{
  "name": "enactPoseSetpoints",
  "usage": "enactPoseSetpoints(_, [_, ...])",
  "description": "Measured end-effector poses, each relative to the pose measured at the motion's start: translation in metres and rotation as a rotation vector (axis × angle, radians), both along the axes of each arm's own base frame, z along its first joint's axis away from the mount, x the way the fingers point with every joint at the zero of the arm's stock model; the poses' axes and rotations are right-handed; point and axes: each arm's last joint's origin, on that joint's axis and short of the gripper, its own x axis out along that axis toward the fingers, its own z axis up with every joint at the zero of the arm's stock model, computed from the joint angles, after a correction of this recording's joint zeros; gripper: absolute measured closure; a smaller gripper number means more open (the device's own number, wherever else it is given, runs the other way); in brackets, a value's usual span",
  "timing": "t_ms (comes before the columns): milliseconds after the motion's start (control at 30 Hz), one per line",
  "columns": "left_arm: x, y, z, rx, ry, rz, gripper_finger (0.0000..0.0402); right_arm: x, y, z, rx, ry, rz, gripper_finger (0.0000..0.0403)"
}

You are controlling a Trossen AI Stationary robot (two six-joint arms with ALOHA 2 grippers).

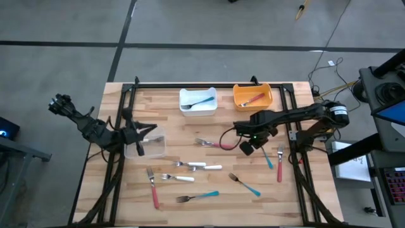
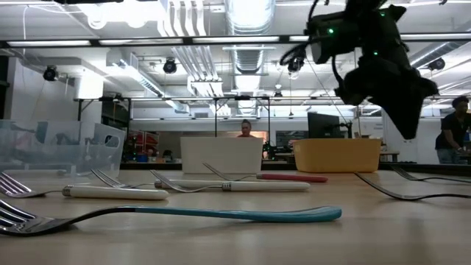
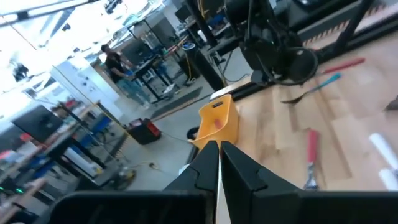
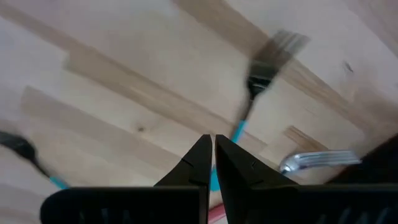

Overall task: Sort silverware by color (type)
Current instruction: Put the top blue fork into the white bin

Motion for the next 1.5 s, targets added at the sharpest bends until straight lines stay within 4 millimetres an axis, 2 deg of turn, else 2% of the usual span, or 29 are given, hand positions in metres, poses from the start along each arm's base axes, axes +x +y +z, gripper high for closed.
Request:
enactPoseSetpoints(233, [-0.001, 0.001, 0.0, 0.079, 0.032, -0.005, 0.0402, -0.02, -0.001, 0.0, -0.043, 0.002, -0.03, 0.039])
enactPoseSetpoints(500, [-0.004, 0.003, 0.002, 0.114, 0.036, -0.008, 0.0402, -0.017, -0.002, 0.005, -0.066, -0.055, -0.024, 0.039])
enactPoseSetpoints(667, [-0.005, 0.004, 0.003, 0.106, 0.027, -0.008, 0.0402, -0.017, -0.002, 0.004, -0.06, -0.024, -0.139, 0.0385])
enactPoseSetpoints(867, [-0.006, 0.004, 0.002, 0.091, 0.026, -0.006, 0.0402, -0.018, -0.002, 0.003, -0.065, -0.009, -0.138, 0.0344])
enactPoseSetpoints(1133, [-0.006, 0.004, 0.002, 0.09, 0.027, -0.006, 0.0402, -0.017, -0.003, 0.002, -0.106, -0.039, -0.025, 0.0299])
enactPoseSetpoints(1300, [-0.006, 0.004, 0.002, 0.095, 0.028, -0.006, 0.0402, -0.018, -0.004, 0.002, -0.135, -0.012, -0.162, 0.0282])
enactPoseSetpoints(1500, [-0.006, 0.004, 0.002, 0.111, 0.035, -0.008, 0.0402, -0.02, -0.004, -0.001, -0.137, 0.005, -0.198, 0.0233])
